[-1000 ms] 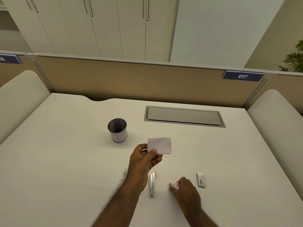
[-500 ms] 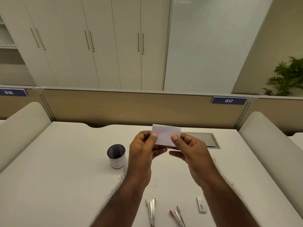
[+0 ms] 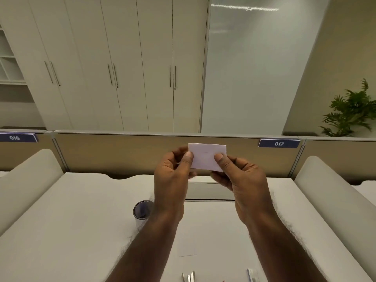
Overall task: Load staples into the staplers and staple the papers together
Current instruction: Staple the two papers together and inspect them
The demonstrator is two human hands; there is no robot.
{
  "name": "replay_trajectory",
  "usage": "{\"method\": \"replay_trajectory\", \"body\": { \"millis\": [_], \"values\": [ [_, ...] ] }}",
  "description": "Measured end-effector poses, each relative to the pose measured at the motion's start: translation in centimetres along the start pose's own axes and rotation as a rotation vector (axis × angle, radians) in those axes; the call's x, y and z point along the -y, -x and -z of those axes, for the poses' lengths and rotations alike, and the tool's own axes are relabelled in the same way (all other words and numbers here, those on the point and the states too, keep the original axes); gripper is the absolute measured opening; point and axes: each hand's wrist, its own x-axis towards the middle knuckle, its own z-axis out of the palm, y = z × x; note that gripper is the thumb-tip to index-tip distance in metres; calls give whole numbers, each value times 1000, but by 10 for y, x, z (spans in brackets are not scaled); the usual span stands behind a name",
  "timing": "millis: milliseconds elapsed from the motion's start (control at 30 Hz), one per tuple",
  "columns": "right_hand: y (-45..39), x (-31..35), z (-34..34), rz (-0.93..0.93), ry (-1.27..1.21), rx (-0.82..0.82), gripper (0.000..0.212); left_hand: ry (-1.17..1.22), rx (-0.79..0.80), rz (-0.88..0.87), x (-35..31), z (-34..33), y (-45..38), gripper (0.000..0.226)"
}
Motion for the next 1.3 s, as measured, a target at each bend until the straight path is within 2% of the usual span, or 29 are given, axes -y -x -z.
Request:
{"method": "replay_trajectory", "body": {
  "millis": [67,133,233,300,433,567,667,767,867,967,1067,1167,1300],
  "values": [
    [2,4,-6,102,55,-51,18,-159,-122,-197,-3,-1,3,16],
    [6,8,-13,271,207,-102,13,-162,-117,-290,-8,-3,9,14],
    [12,8,-21,509,457,-93,23,-12,111,-218,-16,-10,19,24],
    [15,4,-25,594,590,-80,30,121,208,-153,-22,-12,22,25],
    [18,0,-29,693,773,-80,33,219,218,-72,-32,-11,20,16],
    [16,5,-26,714,752,-106,29,276,179,22,-38,-7,12,21],
    [9,16,-20,636,627,-135,37,256,161,18,-43,-3,6,33],
    [1,30,-18,320,338,21,49,205,181,17,-45,1,3,31],
    [-5,37,-14,137,217,146,40,168,222,26,-46,4,2,16],
    [-7,39,-12,72,204,213,40,129,245,44,-47,6,0,5],
    [-6,42,-10,45,208,237,39,112,254,46,-46,8,-2,12],
    [-7,44,-10,43,210,254,38,96,293,43,-47,8,-1,8],
    [-7,50,-8,8,163,295,38,177,361,94,-50,10,-2,21]
  ]
}}
